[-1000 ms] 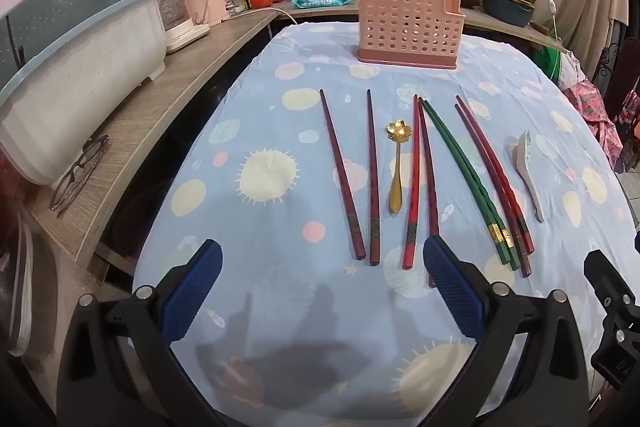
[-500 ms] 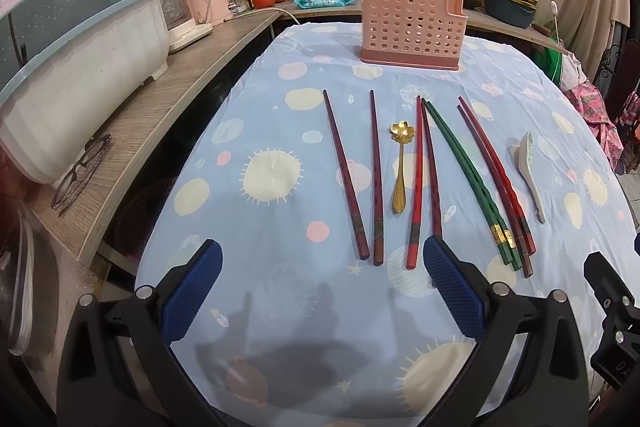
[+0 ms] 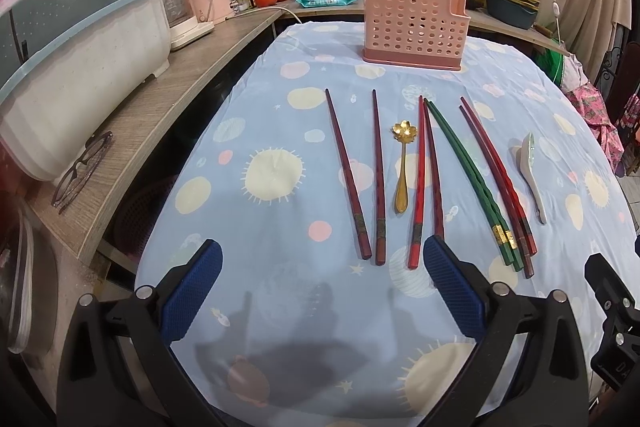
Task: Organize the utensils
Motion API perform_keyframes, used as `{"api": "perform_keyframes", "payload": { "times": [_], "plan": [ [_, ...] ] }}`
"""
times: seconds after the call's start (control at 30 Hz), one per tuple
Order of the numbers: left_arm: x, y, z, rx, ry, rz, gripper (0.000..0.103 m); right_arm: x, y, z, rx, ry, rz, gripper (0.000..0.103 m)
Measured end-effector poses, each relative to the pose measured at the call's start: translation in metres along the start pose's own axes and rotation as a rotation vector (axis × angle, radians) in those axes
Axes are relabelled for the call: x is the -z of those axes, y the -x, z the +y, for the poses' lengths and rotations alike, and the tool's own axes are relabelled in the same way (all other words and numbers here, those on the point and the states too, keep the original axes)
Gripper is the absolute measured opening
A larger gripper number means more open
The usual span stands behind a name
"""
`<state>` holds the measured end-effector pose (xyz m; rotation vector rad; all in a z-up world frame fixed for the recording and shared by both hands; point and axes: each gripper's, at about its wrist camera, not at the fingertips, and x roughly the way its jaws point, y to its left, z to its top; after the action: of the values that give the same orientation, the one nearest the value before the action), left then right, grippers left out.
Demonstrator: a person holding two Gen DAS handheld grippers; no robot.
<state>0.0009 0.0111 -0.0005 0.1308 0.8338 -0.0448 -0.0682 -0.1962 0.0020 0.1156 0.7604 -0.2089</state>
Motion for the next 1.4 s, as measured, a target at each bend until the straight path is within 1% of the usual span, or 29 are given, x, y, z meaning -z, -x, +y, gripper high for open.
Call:
{"api": "perform_keyframes", "payload": {
  "times": [1.4],
  "plan": [
    [0.0003,-0.0007,0.0017,0.004,0.013,0.014,0.096,-0.0005,0.0007,0.0015,-0.002,0.002,-0.003,0.096]
  ]
}}
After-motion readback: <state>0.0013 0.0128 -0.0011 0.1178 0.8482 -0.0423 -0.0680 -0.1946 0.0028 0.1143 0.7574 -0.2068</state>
